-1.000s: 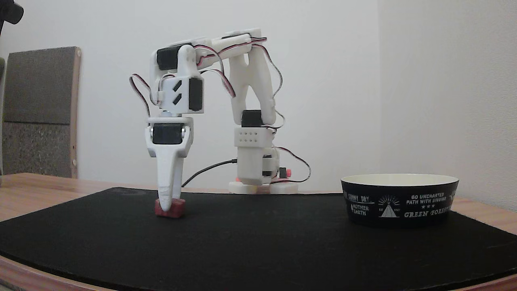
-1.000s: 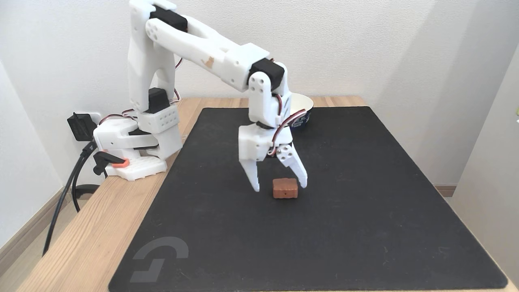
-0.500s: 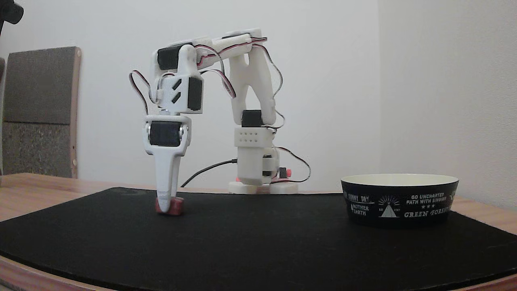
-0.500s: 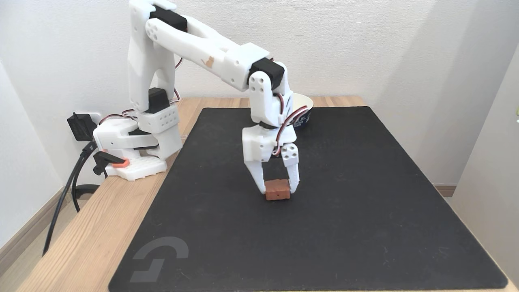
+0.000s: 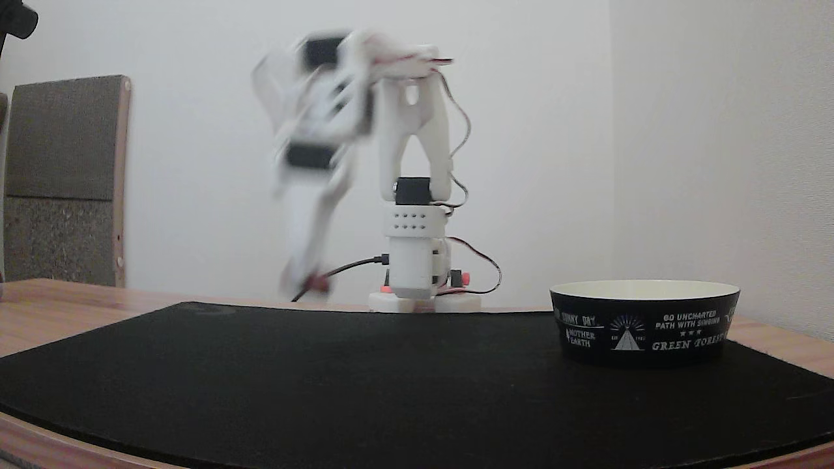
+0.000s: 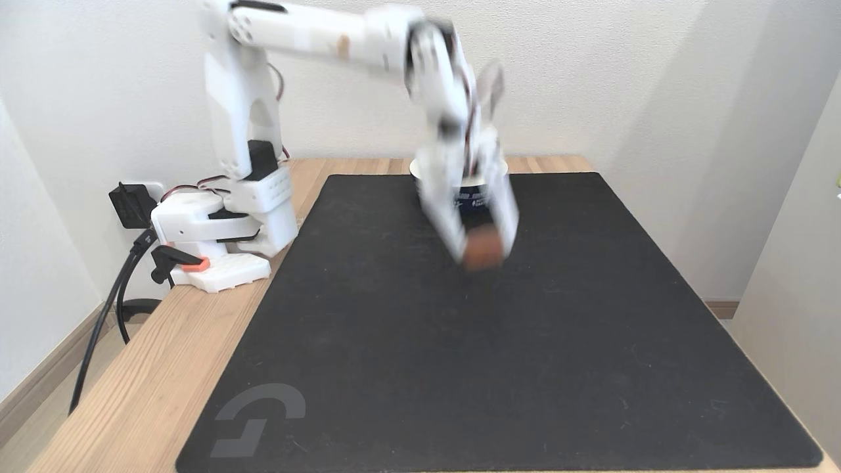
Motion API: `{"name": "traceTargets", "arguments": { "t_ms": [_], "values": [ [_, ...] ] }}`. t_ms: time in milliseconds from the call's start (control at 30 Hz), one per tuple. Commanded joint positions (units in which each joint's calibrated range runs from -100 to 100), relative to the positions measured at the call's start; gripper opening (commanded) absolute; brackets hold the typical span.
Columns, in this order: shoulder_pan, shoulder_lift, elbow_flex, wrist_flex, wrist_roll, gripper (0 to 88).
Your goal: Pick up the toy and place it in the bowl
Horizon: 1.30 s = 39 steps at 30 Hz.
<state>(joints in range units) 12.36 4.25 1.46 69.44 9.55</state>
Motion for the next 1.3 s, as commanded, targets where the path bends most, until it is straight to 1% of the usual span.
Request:
{"name": "traceTargets", "arguments": {
  "t_ms": [0, 100, 133, 200, 267, 300, 400, 433, 600, 700, 733, 767, 800, 900, 1167, 1200, 1267],
  "values": [
    [-8.72, -14.46, 3.99, 0.84, -4.85, 10.4],
    [-15.5, -21.13, 9.94, 0.33, -7.83, 10.4],
    [-19.51, -24.3, 13.81, -0.51, -9.13, 10.6],
    [-22.94, -26.38, 17.96, -4.24, -9.76, 10.7],
    [-25.37, -27.55, 22.56, -10.0, -9.97, 10.6],
    [-27.12, -27.96, 26.61, -14.99, -9.97, 10.5],
    [-29.05, -27.46, 31.39, -22.28, -9.97, 10.5],
    [-30.39, -27.38, 34.36, -27.69, -9.97, 10.5],
    [-33.73, -27.38, 41.75, -41.41, -9.97, 11.2],
    [-34.32, -27.3, 43.38, -42.6, -9.97, 13.0],
    [-34.32, -27.3, 43.56, -42.68, -10.02, 15.3],
    [-34.4, -27.3, 43.92, -42.68, -10.75, 21.3],
    [-34.4, -27.3, 44.1, -42.68, -11.38, 24.1],
    [-34.4, -27.3, 44.28, -42.68, -12.52, 29.1],
    [-33.4, -28.13, 44.28, -42.68, -12.05, 29.0],
    [-32.14, -28.3, 43.92, -42.51, -12.05, 29.0],
    [-26.71, -29.63, 43.47, -42.34, -12.05, 27.8]
  ]
}}
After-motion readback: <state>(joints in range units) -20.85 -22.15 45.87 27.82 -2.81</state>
